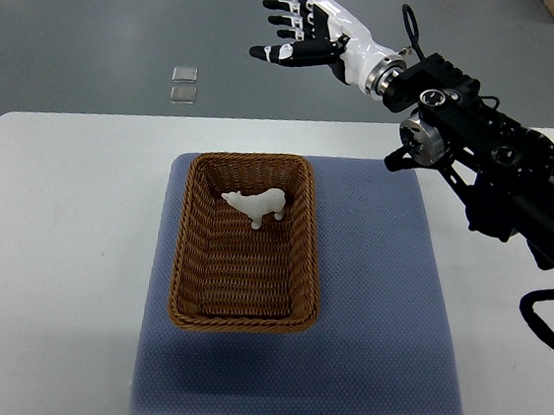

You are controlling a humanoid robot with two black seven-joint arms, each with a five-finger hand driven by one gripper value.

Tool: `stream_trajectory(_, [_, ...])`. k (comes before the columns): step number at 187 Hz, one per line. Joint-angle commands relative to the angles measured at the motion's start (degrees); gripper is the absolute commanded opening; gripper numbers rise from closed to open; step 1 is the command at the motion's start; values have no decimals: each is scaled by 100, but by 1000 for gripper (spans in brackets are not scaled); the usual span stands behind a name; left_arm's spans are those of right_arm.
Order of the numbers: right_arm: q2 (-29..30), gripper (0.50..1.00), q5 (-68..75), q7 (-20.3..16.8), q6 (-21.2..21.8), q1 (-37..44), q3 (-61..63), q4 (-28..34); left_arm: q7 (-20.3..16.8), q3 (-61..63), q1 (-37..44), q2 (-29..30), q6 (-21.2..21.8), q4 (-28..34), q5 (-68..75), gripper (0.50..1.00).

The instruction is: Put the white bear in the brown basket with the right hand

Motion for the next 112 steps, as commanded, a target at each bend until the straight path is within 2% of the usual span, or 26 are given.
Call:
stream_trajectory(1, [112, 895, 587, 230, 149, -679, 985, 0, 82, 0, 0, 0, -1, 0, 0, 1000])
stream_trajectory(28, [384, 897, 1923, 291, 149, -1216, 1741, -203, 91, 0, 0, 0, -1, 0, 0, 1000])
stream_trajectory(46, [402, 919, 2618, 564, 219, -1383, 2014, -537, 91, 0, 0, 0, -1, -8, 9, 1000])
stream_trajectory(75, [393, 924, 3365, 669, 658, -1576, 2049, -897, 100, 0, 0, 0, -1, -43, 0, 1000])
stream_trajectory(112, [393, 924, 3646, 687, 1309, -1716, 2049, -941, 100, 0, 0, 0, -1, -44, 0, 1000])
